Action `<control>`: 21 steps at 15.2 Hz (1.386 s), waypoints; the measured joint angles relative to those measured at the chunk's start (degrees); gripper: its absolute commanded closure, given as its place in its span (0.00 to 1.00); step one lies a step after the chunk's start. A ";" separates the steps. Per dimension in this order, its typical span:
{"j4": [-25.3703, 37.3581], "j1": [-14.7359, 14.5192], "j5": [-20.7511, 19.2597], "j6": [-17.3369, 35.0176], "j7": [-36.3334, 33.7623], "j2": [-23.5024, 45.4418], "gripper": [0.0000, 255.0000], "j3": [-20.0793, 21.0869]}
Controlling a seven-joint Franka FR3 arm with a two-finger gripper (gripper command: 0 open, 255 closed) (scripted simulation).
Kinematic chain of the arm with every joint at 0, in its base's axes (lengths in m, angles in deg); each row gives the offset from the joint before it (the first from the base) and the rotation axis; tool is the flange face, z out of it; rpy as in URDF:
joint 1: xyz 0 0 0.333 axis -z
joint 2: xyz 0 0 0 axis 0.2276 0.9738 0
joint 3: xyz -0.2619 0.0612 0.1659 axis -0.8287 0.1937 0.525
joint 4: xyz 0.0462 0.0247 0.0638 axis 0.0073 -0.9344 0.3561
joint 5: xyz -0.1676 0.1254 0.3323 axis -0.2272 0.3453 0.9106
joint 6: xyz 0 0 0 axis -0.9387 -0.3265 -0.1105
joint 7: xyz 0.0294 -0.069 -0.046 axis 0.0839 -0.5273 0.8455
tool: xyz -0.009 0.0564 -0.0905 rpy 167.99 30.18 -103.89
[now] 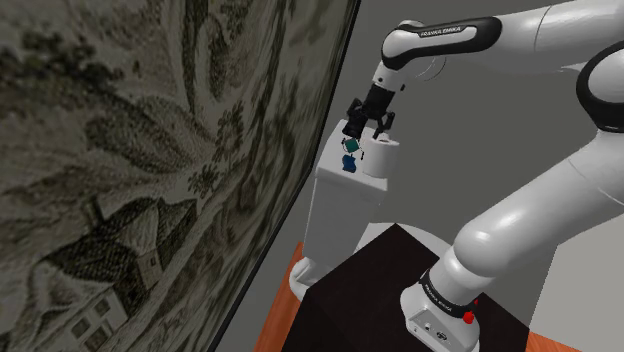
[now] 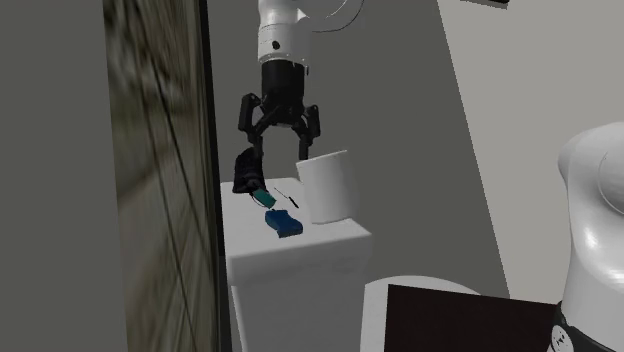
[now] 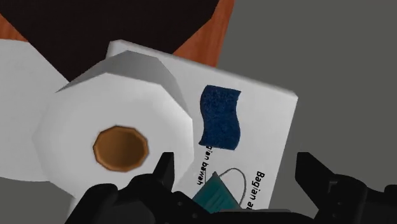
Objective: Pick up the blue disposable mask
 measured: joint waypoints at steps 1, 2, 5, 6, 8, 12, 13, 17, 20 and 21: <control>0.76 0.38 1.32 2.29 -0.29 1.04 0.00 -0.40; 1.60 0.75 2.54 5.87 -0.70 2.79 0.00 -0.73; 4.51 1.84 3.17 14.00 -2.40 9.48 0.00 -1.97; 5.46 2.29 3.76 11.37 -2.73 11.31 0.00 -2.51; 8.30 3.26 5.36 8.76 -3.19 15.30 0.00 -3.49; 8.77 3.79 6.58 9.62 -3.06 17.81 0.00 -3.90; 8.47 3.76 6.77 10.25 -2.98 18.18 0.00 -3.85; 7.15 3.77 7.49 12.79 -2.21 19.57 0.00 -3.74; 7.08 3.78 7.67 13.31 -2.04 19.96 1.00 -3.72; 7.09 3.81 7.66 13.36 -2.01 19.97 1.00 -3.76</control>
